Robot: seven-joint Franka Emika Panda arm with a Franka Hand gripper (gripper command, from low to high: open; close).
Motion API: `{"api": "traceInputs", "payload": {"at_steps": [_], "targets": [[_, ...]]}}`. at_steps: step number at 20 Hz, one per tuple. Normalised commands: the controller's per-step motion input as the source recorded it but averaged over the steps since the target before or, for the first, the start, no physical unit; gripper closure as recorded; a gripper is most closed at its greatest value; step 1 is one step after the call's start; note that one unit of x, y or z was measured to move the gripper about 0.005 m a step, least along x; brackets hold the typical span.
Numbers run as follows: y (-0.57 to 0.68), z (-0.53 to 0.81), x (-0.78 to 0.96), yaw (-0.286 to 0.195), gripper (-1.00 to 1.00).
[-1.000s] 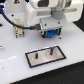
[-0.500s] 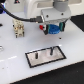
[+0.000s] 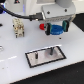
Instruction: Insert the blue gear onto the right peg, followed by the red gear
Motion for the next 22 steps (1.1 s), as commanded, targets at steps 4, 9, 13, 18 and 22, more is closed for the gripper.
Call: {"api": "traceInputs", "payload": {"at_steps": [4, 9, 13, 18, 22], "targets": [[-0.27, 0.22, 0.8, 0.0, 1.0], [-0.19, 0.13, 0.82, 0.0, 1.0], [-0.07, -0.01, 0.71, 0.0, 1.0], [-0.03, -0.16, 0.31, 0.0, 1.0], [-0.03, -0.05, 0.06, 0.0, 1.0]]}}
